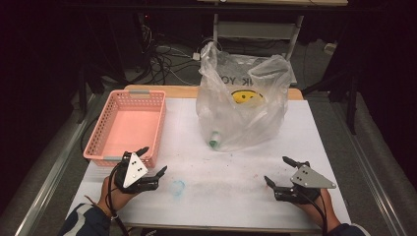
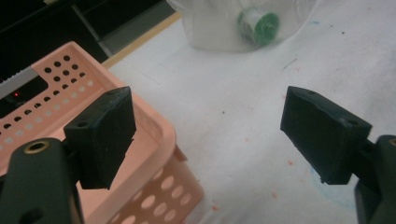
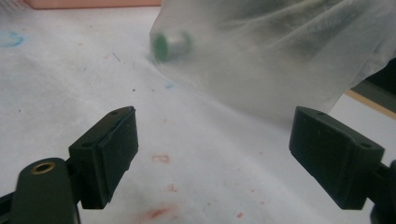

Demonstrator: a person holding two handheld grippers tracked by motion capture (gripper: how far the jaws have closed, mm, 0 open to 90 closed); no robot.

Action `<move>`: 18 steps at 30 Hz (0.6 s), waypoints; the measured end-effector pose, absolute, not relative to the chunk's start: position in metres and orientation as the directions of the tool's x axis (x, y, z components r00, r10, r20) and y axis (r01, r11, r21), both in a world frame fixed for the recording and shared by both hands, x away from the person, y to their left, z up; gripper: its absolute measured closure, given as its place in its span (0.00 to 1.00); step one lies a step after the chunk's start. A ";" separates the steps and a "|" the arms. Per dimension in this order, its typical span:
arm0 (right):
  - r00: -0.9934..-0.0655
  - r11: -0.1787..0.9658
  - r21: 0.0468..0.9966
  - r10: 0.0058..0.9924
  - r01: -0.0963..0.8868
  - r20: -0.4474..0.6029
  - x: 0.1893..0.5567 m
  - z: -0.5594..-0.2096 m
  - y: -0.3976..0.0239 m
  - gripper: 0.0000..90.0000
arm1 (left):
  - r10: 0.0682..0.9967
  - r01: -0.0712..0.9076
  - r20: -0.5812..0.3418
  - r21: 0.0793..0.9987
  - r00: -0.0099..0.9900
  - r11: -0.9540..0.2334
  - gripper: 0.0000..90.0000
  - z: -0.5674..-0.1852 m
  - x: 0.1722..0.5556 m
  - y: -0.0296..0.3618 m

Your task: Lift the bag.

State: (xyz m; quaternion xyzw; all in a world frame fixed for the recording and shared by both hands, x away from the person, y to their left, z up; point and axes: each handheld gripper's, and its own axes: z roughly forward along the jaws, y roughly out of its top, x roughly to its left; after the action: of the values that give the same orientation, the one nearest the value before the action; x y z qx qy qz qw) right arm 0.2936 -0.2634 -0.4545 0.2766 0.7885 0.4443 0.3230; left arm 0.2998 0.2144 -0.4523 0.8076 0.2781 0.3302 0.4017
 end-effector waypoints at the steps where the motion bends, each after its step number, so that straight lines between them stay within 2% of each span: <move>1: -0.641 0.455 0.877 0.722 0.153 -0.262 0.292 -0.456 -0.264 0.18 | 0.715 0.191 0.308 0.830 0.628 -0.525 0.20 -0.454 0.299 0.216; 9: -0.644 0.468 0.863 0.723 0.190 -0.251 0.282 -0.470 -0.267 0.18 | 0.728 0.214 0.291 0.830 0.621 -0.514 0.18 -0.458 0.289 0.222; 18: -0.646 0.475 0.863 0.716 0.172 -0.265 0.278 -0.472 -0.268 0.18 | 0.723 0.211 0.303 0.824 0.621 -0.526 0.18 -0.458 0.284 0.223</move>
State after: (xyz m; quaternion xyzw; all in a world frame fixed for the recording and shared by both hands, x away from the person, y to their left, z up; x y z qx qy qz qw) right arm 0.2781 -0.2675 -0.4718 0.2781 0.7984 0.4305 0.3160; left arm 0.2836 0.2226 -0.4578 0.8103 0.2882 0.3263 0.3924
